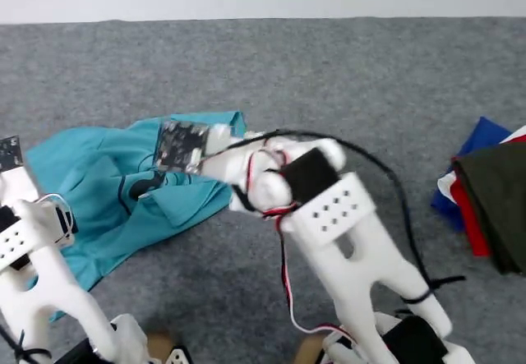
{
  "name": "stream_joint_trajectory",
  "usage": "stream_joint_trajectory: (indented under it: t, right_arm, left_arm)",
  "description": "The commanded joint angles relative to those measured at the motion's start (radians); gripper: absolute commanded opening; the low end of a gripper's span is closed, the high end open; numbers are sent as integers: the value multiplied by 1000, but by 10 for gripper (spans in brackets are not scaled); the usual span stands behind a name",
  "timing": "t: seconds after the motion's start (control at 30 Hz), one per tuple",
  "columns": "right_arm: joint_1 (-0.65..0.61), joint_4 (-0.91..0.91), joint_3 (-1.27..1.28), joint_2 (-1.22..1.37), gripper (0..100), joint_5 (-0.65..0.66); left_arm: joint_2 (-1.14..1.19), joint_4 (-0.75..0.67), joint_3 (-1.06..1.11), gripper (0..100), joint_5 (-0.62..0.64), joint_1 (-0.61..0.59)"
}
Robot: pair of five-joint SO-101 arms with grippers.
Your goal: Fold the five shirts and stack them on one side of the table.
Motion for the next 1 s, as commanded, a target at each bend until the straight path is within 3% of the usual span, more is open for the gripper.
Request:
stream_joint_trajectory:
  t: [0.0, 0.27, 0.67, 0.97]
  right_arm:
    - [-27, -159, 103, 15, 169, 29]
    - [-44, -332, 64, 272, 180, 127]
    - [-202, -338, -172, 587, 180, 118]
    - [-259, -332, -247, 687, 180, 74]
  left_arm:
    - [-20, -15, -7, 152, 8, -46]
    - [-20, -15, -4, 152, 5, -107]
    - [-20, -15, -2, 152, 3, -149]
    - [-20, -15, -2, 152, 3, -166]
